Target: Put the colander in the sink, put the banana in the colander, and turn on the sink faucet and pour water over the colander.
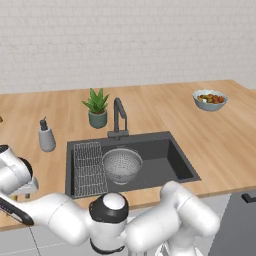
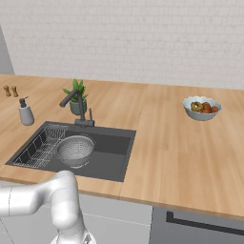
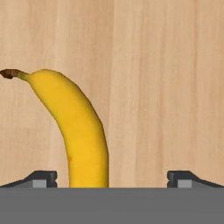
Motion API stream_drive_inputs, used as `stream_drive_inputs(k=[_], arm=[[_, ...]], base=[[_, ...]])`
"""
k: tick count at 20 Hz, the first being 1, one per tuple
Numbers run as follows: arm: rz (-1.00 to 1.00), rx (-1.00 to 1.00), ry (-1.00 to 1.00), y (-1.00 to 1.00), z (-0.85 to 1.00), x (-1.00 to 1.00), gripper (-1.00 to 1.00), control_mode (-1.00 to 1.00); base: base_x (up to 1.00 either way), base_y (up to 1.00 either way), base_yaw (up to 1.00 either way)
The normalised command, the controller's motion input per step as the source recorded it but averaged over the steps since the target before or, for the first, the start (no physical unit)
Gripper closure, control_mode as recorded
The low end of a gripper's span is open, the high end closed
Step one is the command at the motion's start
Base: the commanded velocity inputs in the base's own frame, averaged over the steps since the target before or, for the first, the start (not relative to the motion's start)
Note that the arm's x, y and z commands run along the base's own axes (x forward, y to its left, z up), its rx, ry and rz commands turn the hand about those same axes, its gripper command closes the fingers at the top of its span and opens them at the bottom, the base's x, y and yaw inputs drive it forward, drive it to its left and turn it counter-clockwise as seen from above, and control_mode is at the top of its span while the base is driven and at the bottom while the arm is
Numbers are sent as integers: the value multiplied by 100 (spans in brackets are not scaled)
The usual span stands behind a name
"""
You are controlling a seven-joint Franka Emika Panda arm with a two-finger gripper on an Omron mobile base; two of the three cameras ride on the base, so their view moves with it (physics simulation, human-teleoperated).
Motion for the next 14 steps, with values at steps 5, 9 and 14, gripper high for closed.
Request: stream_drive_inputs(k=[5, 9, 14], arm=[[0, 0, 2, 19, -16, 0, -100, -100], [0, 0, 1, 23, -17, 0, -100, -100], [0, 0, 0, 10, -21, 0, -100, -100]], base=[[0, 0, 0], [0, 0, 0], [0, 0, 0]])
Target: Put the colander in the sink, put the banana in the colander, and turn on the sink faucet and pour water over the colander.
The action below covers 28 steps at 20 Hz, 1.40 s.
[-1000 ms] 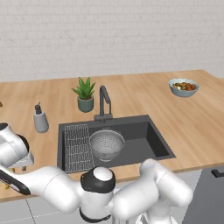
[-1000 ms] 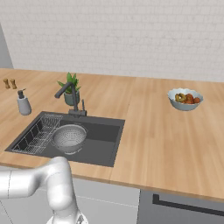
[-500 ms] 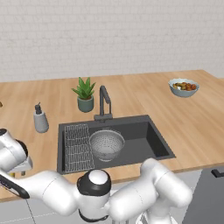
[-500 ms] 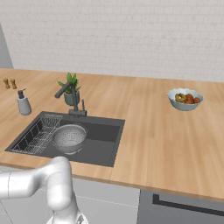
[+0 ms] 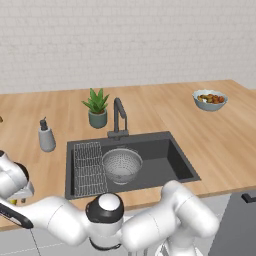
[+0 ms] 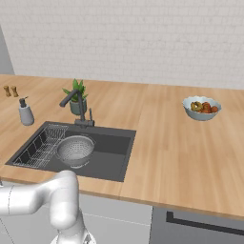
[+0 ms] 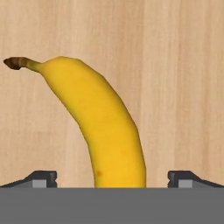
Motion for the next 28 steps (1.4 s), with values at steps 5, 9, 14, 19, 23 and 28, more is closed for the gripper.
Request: stream_drive_inputs(k=[5, 9, 14, 19, 23, 28], arm=[[0, 0, 0, 2, -13, 0, 100, -100], [0, 0, 0, -5, -4, 0, 100, -100], [0, 0, -2, -15, -7, 0, 100, -100], [-1, 0, -11, -33, 19, -19, 100, -100], [-1, 0, -11, -77, 55, -43, 100, -100], [-7, 0, -3, -99, 48, -37, 100, -100]], base=[[0, 0, 0], [0, 0, 0], [0, 0, 0], [0, 0, 0], [0, 0, 0], [0, 0, 0]])
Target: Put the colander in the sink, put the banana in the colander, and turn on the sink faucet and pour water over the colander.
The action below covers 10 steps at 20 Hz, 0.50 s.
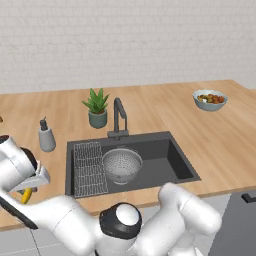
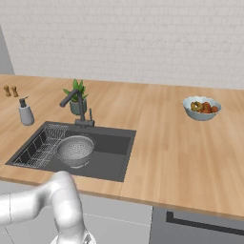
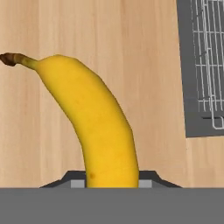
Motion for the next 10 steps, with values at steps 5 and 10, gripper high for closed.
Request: stream_drive_inputs(k=[5, 10], arm=[[-11, 0, 0, -100, 30, -15, 100, -100], [-16, 0, 0, -100, 26, -1, 100, -100]], base=[[0, 0, 0], [0, 0, 0]])
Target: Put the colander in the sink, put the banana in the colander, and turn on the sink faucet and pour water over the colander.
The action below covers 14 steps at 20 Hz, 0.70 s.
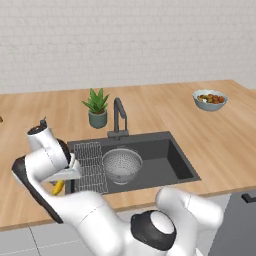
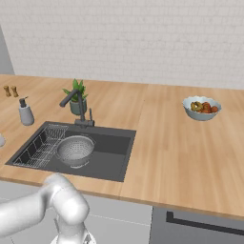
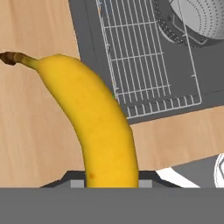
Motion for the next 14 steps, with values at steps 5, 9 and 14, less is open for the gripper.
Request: stream_drive_inputs(k=[5, 9, 14], arm=[[-18, 0, 0, -100, 23, 0, 100, -100], [-17, 0, 0, -100, 12, 0, 100, -100], [-12, 0, 0, -100, 1, 0, 100, -100]], base=[[0, 0, 0], [0, 0, 0], [0, 0, 0]])
